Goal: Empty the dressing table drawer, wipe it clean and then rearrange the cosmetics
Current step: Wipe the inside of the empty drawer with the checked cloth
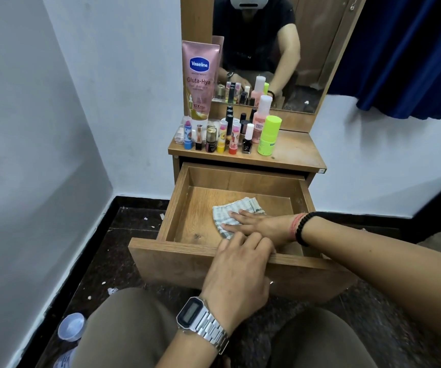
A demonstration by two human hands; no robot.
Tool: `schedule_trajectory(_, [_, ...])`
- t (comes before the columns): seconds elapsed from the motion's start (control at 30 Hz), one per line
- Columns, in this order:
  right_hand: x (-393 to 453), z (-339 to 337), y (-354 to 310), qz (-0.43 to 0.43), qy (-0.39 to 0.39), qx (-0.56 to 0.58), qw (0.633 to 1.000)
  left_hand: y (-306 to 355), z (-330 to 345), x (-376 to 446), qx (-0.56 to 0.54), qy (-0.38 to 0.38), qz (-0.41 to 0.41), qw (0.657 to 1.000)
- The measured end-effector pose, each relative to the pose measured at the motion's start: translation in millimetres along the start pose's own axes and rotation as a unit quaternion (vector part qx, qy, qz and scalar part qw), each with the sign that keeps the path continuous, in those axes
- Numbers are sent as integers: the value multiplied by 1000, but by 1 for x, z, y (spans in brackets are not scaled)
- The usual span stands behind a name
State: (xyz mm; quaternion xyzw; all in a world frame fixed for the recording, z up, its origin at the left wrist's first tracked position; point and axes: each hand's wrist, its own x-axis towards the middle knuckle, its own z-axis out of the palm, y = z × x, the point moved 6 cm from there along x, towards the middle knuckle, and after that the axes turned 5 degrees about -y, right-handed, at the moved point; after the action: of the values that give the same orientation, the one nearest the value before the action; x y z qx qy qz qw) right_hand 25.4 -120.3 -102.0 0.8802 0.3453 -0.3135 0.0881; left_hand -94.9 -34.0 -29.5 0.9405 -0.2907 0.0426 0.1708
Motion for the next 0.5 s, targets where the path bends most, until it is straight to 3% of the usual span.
schedule_trajectory(0.27, [24, -20, 8, 15, 37, 17, 999, -2, 2, 0, 6, -1, 1, 1000])
schedule_trajectory(0.5, [-4, -17, 41, 146, 61, -4, 987, -3, 3, -1, 0, 1, 4, 1000])
